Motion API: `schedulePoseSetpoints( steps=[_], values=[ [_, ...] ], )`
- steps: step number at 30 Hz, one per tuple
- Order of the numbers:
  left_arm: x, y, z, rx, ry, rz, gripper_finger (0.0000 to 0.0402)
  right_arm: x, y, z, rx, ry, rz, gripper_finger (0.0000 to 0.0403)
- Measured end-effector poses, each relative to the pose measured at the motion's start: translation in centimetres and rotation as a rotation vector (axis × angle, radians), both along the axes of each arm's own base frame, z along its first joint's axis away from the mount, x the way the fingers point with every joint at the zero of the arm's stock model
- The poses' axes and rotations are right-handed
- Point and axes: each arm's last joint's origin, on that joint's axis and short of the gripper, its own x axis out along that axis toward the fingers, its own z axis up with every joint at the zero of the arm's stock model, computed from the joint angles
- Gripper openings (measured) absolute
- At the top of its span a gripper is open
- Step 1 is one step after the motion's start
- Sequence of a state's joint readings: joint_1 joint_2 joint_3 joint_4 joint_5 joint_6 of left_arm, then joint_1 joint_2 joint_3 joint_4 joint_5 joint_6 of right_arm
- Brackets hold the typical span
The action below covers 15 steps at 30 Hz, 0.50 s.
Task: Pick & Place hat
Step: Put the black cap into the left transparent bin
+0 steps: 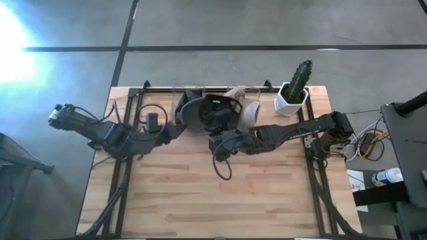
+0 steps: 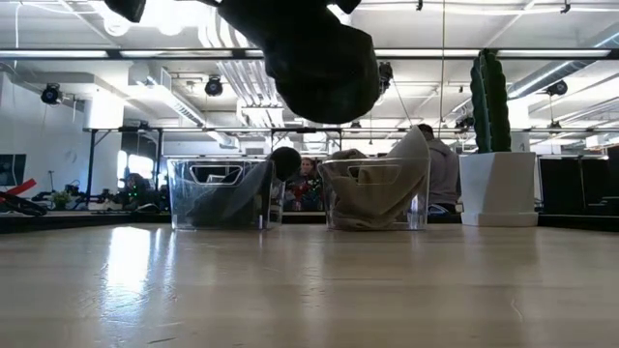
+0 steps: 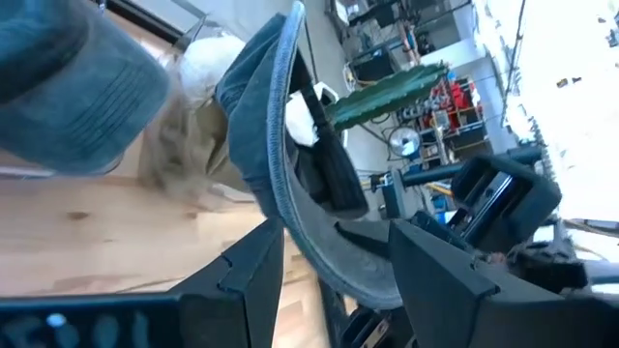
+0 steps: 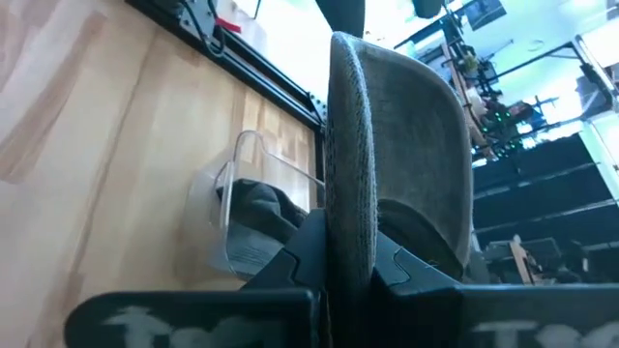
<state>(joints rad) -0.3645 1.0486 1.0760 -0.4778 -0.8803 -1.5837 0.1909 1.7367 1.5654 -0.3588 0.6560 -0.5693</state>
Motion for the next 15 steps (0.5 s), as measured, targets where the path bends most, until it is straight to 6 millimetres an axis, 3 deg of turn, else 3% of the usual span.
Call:
schedulePoseSetpoints(
  steps=[6, 15],
  values=[
    [0.7, 0.6, 0.2, 0.007, -0.029, 0.029, 0.0181, 0.0, 0.0, 0.0, 0.002, -0.009, -0.013, 0.0013],
    [2.4, 0.8, -1.0, -0.021, 0.023, 0.004, 0.0181, 0.1, -0.1, 0.1, -0.029, -0.014, -0.038, 0.0013]
  ],
)
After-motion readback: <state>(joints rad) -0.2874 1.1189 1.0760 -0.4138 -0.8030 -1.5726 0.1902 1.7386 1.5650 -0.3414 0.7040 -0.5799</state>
